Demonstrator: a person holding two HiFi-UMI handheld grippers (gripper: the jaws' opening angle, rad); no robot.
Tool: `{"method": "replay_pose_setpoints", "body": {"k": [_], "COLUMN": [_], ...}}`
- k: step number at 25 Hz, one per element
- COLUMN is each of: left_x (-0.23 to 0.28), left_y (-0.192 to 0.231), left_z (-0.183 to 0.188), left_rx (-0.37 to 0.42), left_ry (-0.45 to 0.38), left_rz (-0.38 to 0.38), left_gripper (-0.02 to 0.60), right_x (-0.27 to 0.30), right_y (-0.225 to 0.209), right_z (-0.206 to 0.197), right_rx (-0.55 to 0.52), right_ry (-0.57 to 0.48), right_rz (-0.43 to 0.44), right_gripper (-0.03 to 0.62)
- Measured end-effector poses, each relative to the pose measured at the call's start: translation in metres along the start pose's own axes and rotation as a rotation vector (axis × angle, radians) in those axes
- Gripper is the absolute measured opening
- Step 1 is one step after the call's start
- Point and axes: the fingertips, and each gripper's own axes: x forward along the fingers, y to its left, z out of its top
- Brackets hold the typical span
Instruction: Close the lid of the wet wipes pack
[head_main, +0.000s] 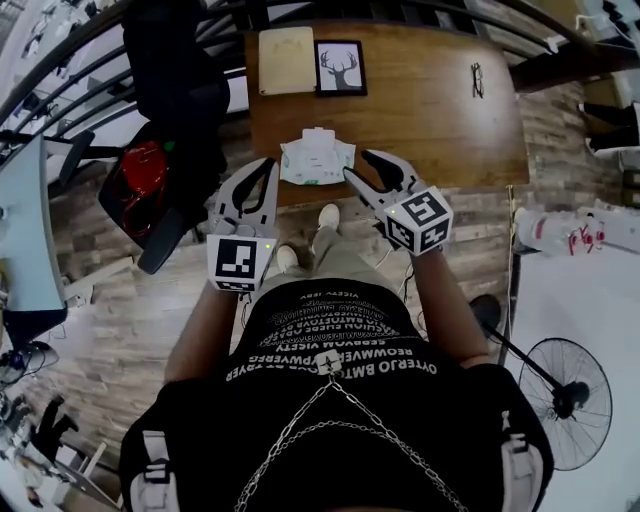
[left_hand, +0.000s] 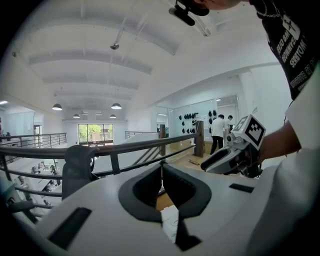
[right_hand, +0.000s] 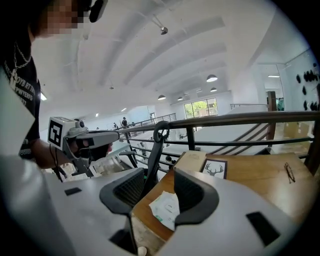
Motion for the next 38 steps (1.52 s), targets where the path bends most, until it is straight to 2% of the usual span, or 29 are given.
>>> {"method": "replay_pose_setpoints", "body": {"k": [6,14,24,35,38], "left_x": [0.021,0.037,0.046,0.065,0.064], "left_y": [-0.006,-0.001,0.009,0.011,0.014], "left_z": [-0.01,-0.017,-0.022,-0.005,-0.002], "left_rx": [0.02,0.012,-0.005,0.02,-0.007], "left_ry": [0.022,0.024,0.044,0.024,0.022], "left_rz": [0.013,0.074,0.14,0.175,0.197], "left_gripper": [0.031,0.031,0.031,0.031,0.031], "right_x": [0.02,0.05,0.106,0.148,0.158], "right_y": [-0.025,-0.048,-0.063,-0.096,-0.1], "right_z": [-0.017,-0.036,-0.077,-0.127,-0.142], "right_rx": [0.01,0.011,0.078,0.133,0.175], "right_ry": [0.06,0.114,0.231,0.348,0.375], "right_rz": [0.036,0.087,0.196,0.22,0.227], "right_gripper": [0.193,0.193,0.207,0.229,0.23]}}
